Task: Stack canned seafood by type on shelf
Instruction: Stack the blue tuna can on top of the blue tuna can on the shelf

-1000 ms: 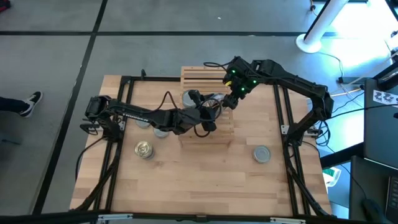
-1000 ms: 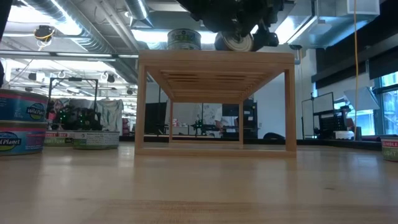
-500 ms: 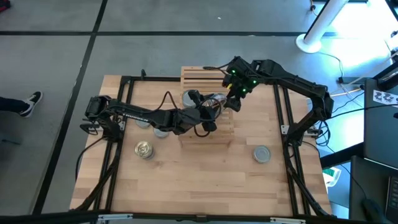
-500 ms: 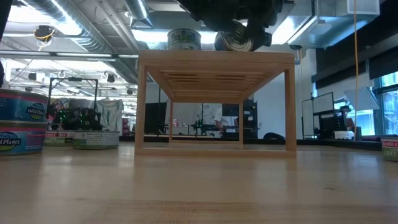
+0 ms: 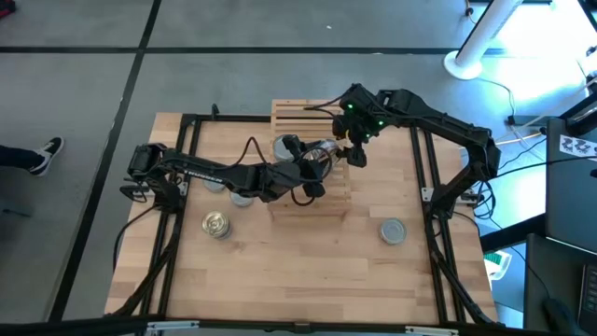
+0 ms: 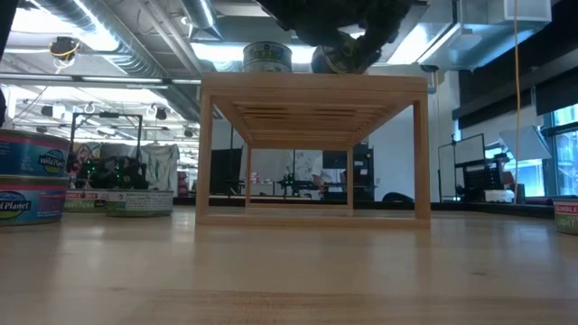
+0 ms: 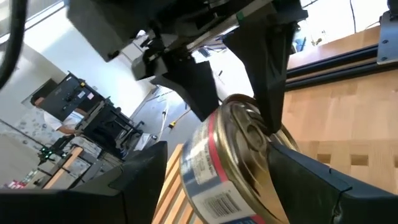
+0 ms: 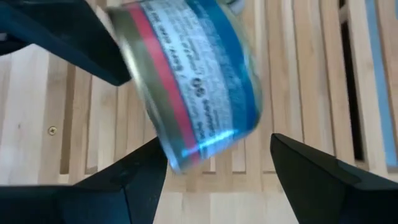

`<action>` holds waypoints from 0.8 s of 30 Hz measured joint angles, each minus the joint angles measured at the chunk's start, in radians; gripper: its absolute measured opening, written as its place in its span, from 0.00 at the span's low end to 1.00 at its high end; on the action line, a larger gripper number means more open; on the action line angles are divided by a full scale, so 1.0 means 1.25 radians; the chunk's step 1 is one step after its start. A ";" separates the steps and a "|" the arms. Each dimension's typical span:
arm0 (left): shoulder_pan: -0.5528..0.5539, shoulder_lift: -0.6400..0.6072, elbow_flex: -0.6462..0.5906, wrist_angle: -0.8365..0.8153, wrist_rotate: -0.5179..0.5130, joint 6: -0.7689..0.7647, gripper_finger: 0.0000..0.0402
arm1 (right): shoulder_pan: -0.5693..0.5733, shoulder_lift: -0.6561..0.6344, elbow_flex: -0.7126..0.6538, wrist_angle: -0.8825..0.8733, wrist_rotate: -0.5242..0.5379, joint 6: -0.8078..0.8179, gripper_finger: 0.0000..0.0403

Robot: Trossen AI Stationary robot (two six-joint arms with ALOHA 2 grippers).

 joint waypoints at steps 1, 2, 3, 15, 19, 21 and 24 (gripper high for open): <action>0.000 0.000 0.000 -0.004 0.004 -0.002 0.68 | 0.000 0.000 0.000 -0.001 -0.008 -0.007 0.70; 0.000 0.000 0.000 -0.010 0.008 -0.005 0.68 | 0.000 0.000 0.000 -0.001 -0.015 -0.015 0.70; 0.000 0.000 0.000 -0.018 0.009 -0.006 0.68 | 0.000 0.000 0.000 -0.001 -0.027 -0.023 0.70; 0.000 0.000 -0.001 -0.025 0.010 -0.006 0.68 | 0.000 0.000 0.000 -0.001 -0.091 -0.044 0.62; 0.000 0.000 -0.001 -0.025 0.010 -0.006 0.68 | 0.000 0.000 0.000 -0.001 -0.107 -0.028 0.50; 0.001 0.000 -0.001 -0.024 0.013 -0.006 0.68 | -0.002 0.000 0.000 0.000 -0.132 -0.017 0.43; 0.007 0.000 -0.001 -0.024 0.016 -0.006 0.68 | -0.001 -0.001 0.000 -0.002 -0.151 -0.015 0.36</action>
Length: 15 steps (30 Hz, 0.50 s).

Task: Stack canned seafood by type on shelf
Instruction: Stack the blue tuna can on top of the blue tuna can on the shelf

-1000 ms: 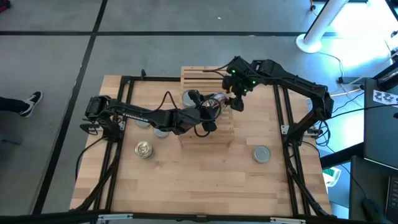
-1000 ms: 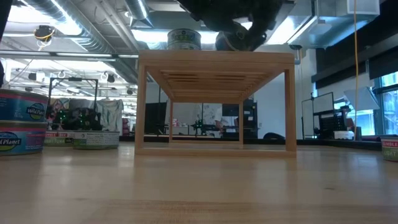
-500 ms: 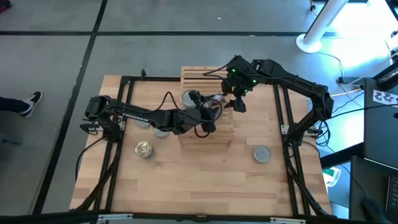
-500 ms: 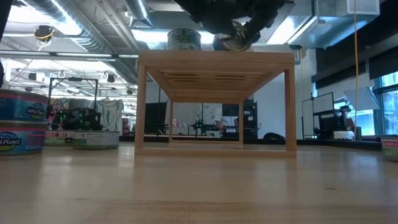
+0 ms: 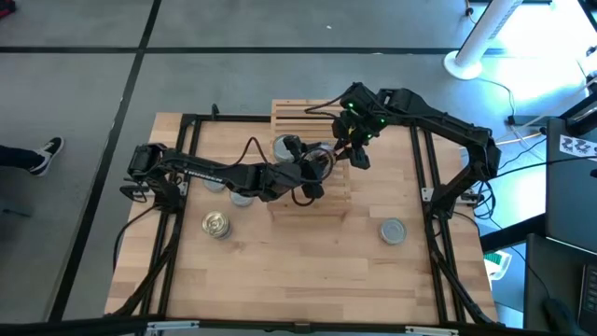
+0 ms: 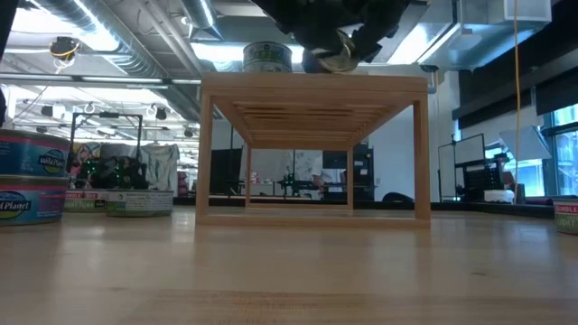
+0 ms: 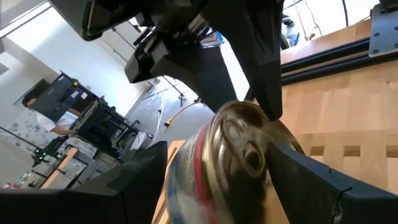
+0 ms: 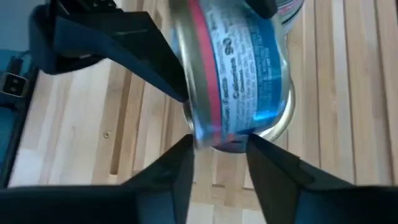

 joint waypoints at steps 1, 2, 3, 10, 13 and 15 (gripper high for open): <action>0.001 0.000 0.000 0.000 -0.001 0.000 0.68 | 0.000 0.000 0.000 0.001 -0.006 0.001 0.33; 0.002 0.000 0.000 0.000 -0.001 0.000 0.68 | -0.001 0.000 0.000 0.001 -0.006 0.001 0.31; 0.003 0.000 0.000 0.001 -0.002 0.000 0.68 | 0.000 0.000 0.000 0.001 -0.004 0.007 0.28; 0.002 0.000 0.000 0.005 -0.008 0.000 0.68 | 0.000 0.000 0.000 0.000 0.020 0.019 0.13; 0.002 0.000 0.000 0.005 -0.008 0.001 0.68 | 0.000 0.000 0.000 0.000 0.044 0.038 0.11; 0.002 0.000 0.000 0.006 -0.008 0.001 0.68 | 0.000 0.000 0.000 -0.001 0.059 0.053 0.11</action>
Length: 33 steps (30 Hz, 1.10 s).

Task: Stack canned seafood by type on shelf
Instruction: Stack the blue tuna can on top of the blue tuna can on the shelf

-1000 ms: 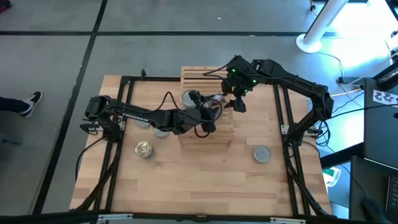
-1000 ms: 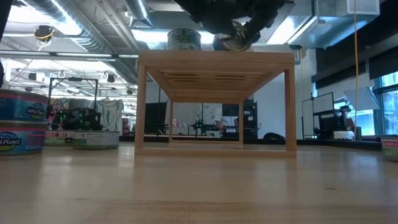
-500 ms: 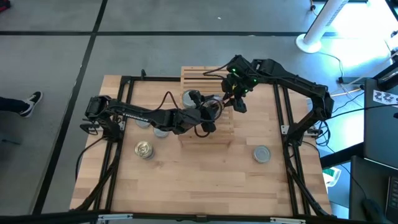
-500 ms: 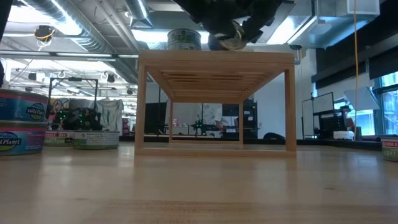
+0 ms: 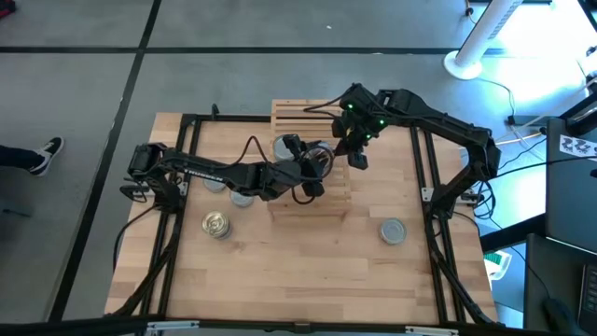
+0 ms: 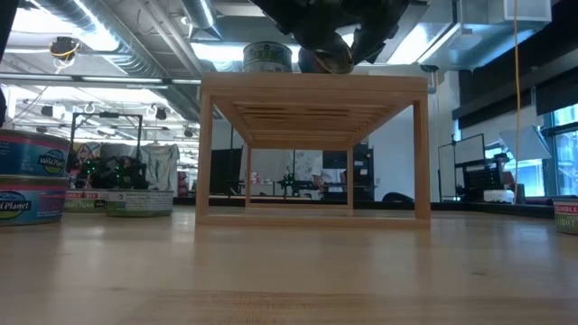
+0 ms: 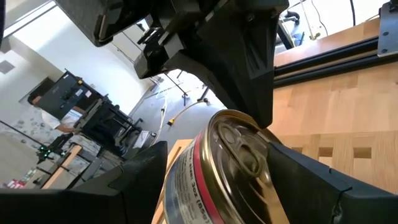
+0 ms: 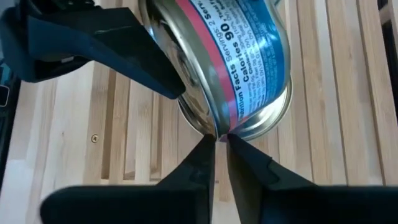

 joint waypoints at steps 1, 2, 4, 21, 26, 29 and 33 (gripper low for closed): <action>0.000 0.000 0.000 0.000 0.000 0.000 0.68 | 0.000 0.000 0.000 -0.002 0.000 0.005 0.11; 0.000 0.000 0.000 0.000 0.000 0.000 0.68 | 0.000 0.000 0.000 -0.004 0.000 0.008 0.11; 0.000 0.000 0.000 0.000 0.000 0.000 0.68 | 0.000 0.000 0.000 -0.006 0.001 0.010 0.13; 0.000 0.000 0.057 -0.014 0.000 -0.069 0.68 | 0.000 0.000 0.000 -0.049 0.083 0.046 0.45; 0.000 0.000 0.151 -0.173 0.001 -0.163 0.68 | -0.006 -0.008 0.000 -0.101 0.114 0.039 0.45; 0.002 0.000 0.213 -0.289 0.003 -0.250 0.68 | -0.007 -0.030 0.000 -0.107 0.121 0.025 0.45; 0.010 0.000 0.302 -0.429 0.062 -0.394 0.68 | -0.007 -0.063 0.000 -0.105 0.149 0.001 0.45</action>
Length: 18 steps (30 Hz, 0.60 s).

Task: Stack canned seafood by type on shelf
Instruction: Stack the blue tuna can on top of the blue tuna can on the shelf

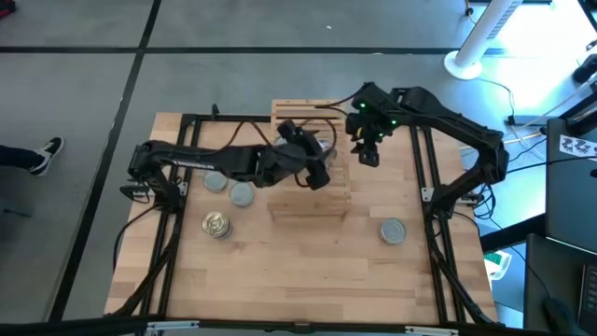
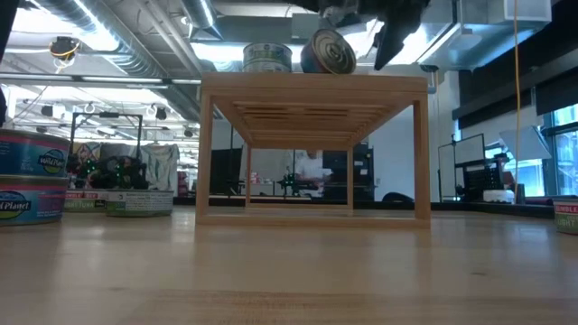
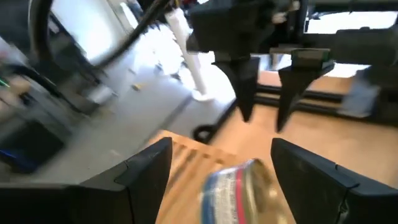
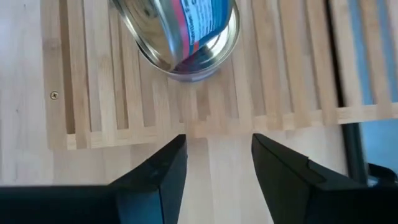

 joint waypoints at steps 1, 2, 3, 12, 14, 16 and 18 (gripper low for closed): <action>0.005 0.000 0.022 -0.039 0.026 -0.045 0.68 | 0.000 -0.007 0.000 0.000 0.006 0.000 0.45; 0.011 0.000 0.043 -0.078 0.054 -0.088 0.68 | 0.000 -0.014 0.000 0.000 0.008 0.000 0.45; 0.019 0.000 0.062 -0.113 0.085 -0.128 0.68 | 0.000 -0.020 0.000 0.000 0.007 0.000 0.45; 0.090 0.005 0.096 -0.184 0.274 -0.193 0.68 | 0.002 -0.025 -0.014 0.044 -0.004 0.004 0.45; 0.096 0.005 0.095 -0.199 0.289 -0.191 0.68 | 0.002 -0.021 -0.034 0.054 0.024 0.004 0.45; 0.098 0.005 0.095 -0.211 0.293 -0.191 0.68 | 0.002 -0.020 -0.050 0.061 0.038 0.003 0.45; 0.101 0.005 0.095 -0.231 0.300 -0.191 0.68 | 0.001 -0.020 -0.063 0.058 0.043 0.002 0.45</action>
